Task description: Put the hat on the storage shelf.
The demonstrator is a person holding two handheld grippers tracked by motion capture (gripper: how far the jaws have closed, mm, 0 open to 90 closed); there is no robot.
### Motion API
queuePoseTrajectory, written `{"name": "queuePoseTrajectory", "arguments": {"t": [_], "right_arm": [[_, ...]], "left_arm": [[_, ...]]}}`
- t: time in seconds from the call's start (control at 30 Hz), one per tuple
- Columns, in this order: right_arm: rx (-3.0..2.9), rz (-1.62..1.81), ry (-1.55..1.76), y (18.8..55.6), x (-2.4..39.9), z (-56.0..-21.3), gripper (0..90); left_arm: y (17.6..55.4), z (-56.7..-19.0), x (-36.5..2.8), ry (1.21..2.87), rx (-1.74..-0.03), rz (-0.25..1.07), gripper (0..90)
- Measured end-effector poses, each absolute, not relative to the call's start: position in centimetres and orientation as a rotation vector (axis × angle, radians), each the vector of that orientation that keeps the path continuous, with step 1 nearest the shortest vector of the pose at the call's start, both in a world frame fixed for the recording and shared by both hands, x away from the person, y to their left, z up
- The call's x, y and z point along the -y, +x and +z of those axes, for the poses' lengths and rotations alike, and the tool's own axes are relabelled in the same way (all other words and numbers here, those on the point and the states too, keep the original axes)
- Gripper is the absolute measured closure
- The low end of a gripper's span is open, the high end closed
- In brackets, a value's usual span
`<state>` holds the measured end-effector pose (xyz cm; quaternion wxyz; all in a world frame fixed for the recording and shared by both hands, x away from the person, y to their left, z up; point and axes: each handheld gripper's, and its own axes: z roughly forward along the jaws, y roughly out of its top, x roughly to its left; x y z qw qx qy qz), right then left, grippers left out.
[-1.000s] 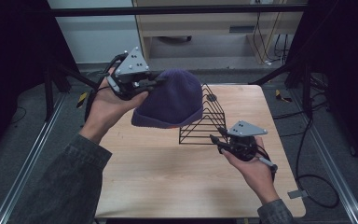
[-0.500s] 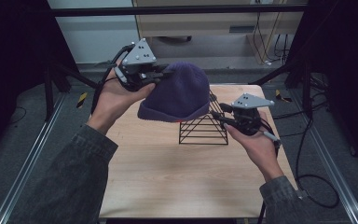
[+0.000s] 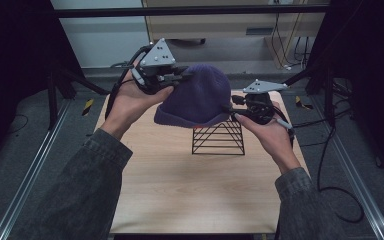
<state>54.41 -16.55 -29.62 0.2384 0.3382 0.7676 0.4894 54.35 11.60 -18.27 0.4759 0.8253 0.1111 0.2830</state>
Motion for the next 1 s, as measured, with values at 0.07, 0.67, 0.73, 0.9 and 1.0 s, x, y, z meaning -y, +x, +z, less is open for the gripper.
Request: {"name": "queuePoseTrajectory", "arguments": {"t": [0.07, 0.67, 0.73, 0.9, 1.0], "right_arm": [[-2.109, 1.346, 0.923, 54.8, 16.5, -29.6, 56.3], [-2.056, 1.235, 0.971, 56.1, 19.4, -29.8, 77.5], [-2.054, 1.230, 0.978, 56.2, 19.7, -30.0, 77.6], [-2.056, 1.201, 0.987, 56.3, 20.2, -30.7, 77.9], [-2.055, 1.192, 0.994, 56.5, 20.3, -30.8, 78.5]], "left_arm": [[54.5, -18.3, -11.5, 2.013, -0.267, 0.687, 80.8], [58.1, -20.4, -8.0, 2.001, -0.335, 0.714, 80.5], [58.4, -20.7, -7.8, 2.006, -0.342, 0.714, 80.5], [59.3, -21.5, -7.4, 2.014, -0.358, 0.716, 80.5], [59.8, -22.0, -7.2, 2.004, -0.377, 0.701, 80.5]]}}
